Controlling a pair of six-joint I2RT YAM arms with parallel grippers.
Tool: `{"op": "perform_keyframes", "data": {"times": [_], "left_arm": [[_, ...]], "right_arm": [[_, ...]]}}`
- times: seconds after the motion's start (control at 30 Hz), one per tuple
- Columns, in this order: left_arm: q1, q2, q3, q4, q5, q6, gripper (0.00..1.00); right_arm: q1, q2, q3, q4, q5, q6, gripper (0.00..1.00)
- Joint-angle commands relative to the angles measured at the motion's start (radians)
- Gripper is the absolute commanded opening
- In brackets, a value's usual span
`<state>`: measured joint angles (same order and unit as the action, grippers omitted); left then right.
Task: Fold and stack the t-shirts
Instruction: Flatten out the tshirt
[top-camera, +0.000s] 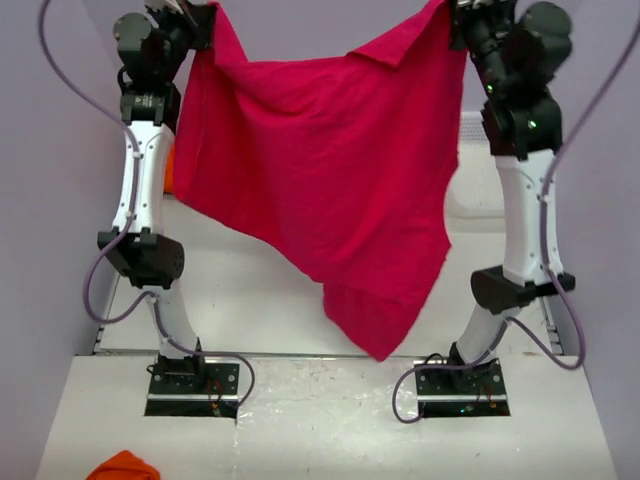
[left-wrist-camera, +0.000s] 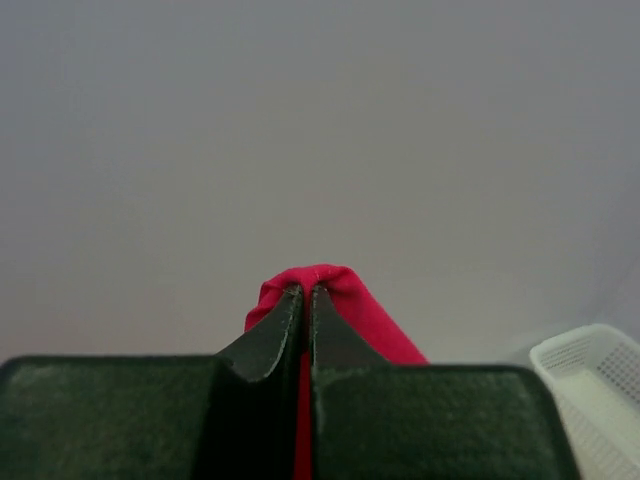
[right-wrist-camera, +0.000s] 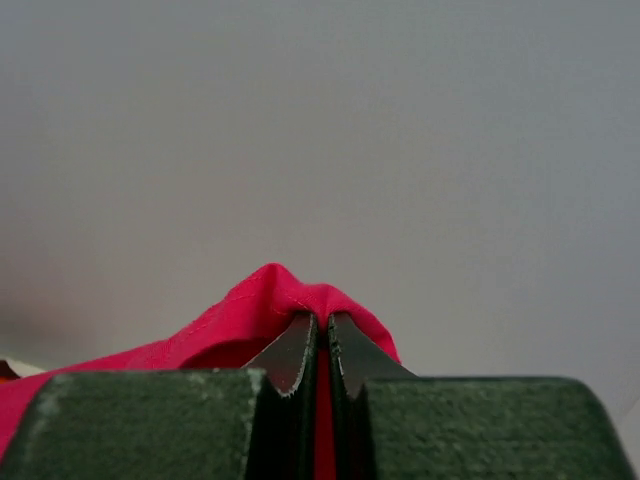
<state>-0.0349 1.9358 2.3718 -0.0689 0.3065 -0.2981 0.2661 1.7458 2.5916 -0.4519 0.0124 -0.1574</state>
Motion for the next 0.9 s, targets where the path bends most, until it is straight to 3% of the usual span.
{"op": "perform_keyframes", "data": {"times": [0.0, 0.17, 0.33, 0.47, 0.67, 0.77, 0.8, 0.83, 0.87], "left_arm": [[0.07, 0.058, 0.089, 0.122, -0.01, -0.056, 0.0], [0.119, 0.147, 0.162, 0.181, 0.08, -0.176, 0.0], [0.118, 0.079, 0.099, 0.167, 0.083, -0.164, 0.0], [0.119, 0.0, 0.005, 0.097, 0.08, -0.11, 0.0], [0.102, -0.129, -0.319, -0.087, 0.103, -0.065, 0.0], [0.083, -0.259, -0.631, -0.134, 0.089, -0.101, 0.0], [0.079, -0.299, -0.811, -0.147, 0.1, -0.108, 0.0], [0.06, -0.384, -0.979, -0.187, 0.047, -0.154, 0.0], [0.052, -0.426, -1.05, -0.187, 0.019, -0.17, 0.0]], "right_arm": [[-0.065, 0.055, 0.064, 0.038, -0.075, 0.015, 0.0], [-0.145, 0.038, 0.047, 0.073, -0.152, 0.079, 0.0], [-0.169, -0.018, 0.001, 0.067, -0.169, 0.099, 0.0], [-0.171, -0.06, -0.1, -0.032, -0.19, 0.127, 0.0], [-0.128, -0.202, -0.497, -0.178, -0.163, 0.243, 0.0], [-0.062, -0.332, -0.788, -0.238, -0.119, 0.329, 0.0], [-0.009, -0.382, -0.88, -0.229, -0.053, 0.367, 0.0], [0.037, -0.469, -1.042, -0.247, -0.005, 0.44, 0.0], [0.065, -0.518, -1.115, -0.252, -0.005, 0.47, 0.0]]}}
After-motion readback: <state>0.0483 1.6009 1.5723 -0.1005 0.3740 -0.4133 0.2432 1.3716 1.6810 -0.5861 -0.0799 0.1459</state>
